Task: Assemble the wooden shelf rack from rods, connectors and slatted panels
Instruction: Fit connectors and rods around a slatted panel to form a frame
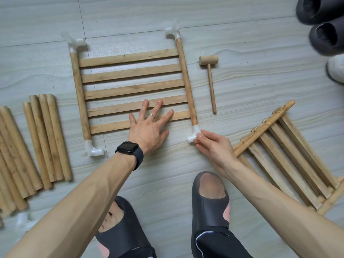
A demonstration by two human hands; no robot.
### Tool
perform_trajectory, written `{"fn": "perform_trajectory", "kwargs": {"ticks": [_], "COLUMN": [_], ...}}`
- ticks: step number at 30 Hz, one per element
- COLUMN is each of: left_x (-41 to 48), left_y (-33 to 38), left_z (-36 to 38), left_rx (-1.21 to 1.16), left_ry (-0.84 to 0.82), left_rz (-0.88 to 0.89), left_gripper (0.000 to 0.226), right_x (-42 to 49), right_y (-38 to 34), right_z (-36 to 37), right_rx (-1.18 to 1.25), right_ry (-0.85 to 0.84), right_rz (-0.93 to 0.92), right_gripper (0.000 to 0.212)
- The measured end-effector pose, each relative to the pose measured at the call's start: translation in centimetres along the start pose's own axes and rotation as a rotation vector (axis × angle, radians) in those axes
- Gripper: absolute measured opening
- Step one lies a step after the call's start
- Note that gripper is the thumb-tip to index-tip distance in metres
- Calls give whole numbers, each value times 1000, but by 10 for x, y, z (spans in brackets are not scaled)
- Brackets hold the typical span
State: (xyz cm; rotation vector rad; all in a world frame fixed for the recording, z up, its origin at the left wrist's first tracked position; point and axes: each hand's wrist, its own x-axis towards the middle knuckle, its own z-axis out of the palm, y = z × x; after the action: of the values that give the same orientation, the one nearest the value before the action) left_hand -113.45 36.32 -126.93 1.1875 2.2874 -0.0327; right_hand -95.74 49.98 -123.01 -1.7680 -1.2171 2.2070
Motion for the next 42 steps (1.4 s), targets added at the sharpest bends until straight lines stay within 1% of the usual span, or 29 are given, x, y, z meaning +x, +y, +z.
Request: {"fn": "perform_trajectory", "kwargs": {"ticks": [3,6,7,9,13,16,18,21,23,25,26,29,31,34,36,37,39,40,42], "left_x": [-1,-1,-1,-1,-1,-1,-1,-2,-2,-2,-3,-9,-14,-22,-24,-25,-31,-36,-52], "left_y": [0,0,0,-1,-1,-1,0,0,0,2,3,11,20,28,23,15,-13,-33,-81], "left_z": [-1,0,0,1,2,3,2,2,3,5,5,8,9,6,-5,-14,-34,-44,-60], "left_rx": [5,6,4,8,6,7,11,17,11,11,14,20,27,-8,-154,-283,-515,-568,-617], "left_ry": [-1,2,3,4,8,9,9,11,15,14,13,6,4,-60,-79,-42,150,270,489], "left_rz": [3,6,6,6,9,8,7,6,4,2,2,-3,-4,7,14,-17,-137,-206,-351], "left_gripper": [68,68,68,68,68,68,68,68,68,68,68,66,65,69,67,62,45,38,32], "right_x": [0,2,3,3,3,6,7,9,10,13,14,15,15,18,20,22,26,28,30], "right_y": [1,1,0,0,4,6,7,8,7,3,0,-14,-25,-43,-51,-54,-60,-61,-60], "right_z": [4,6,6,4,0,0,0,-2,-3,-4,-4,4,19,50,70,80,101,112,136], "right_rx": [-81,-122,-104,-124,-175,-172,-164,-152,-214,-362,-460,-762,-882,-1038,-1184,-1267,-1444,-1544,-1743], "right_ry": [19,1,-3,0,2,-2,-9,-15,3,51,76,134,146,95,14,-30,-111,-156,-273], "right_rz": [-36,-41,-28,-24,-59,-71,-77,-71,-82,-137,-197,-446,-608,-765,-829,-846,-874,-891,-904], "right_gripper": [31,14,14,21,13,27,31,24,23,29,32,28,27,28,31,33,38,42,50]}}
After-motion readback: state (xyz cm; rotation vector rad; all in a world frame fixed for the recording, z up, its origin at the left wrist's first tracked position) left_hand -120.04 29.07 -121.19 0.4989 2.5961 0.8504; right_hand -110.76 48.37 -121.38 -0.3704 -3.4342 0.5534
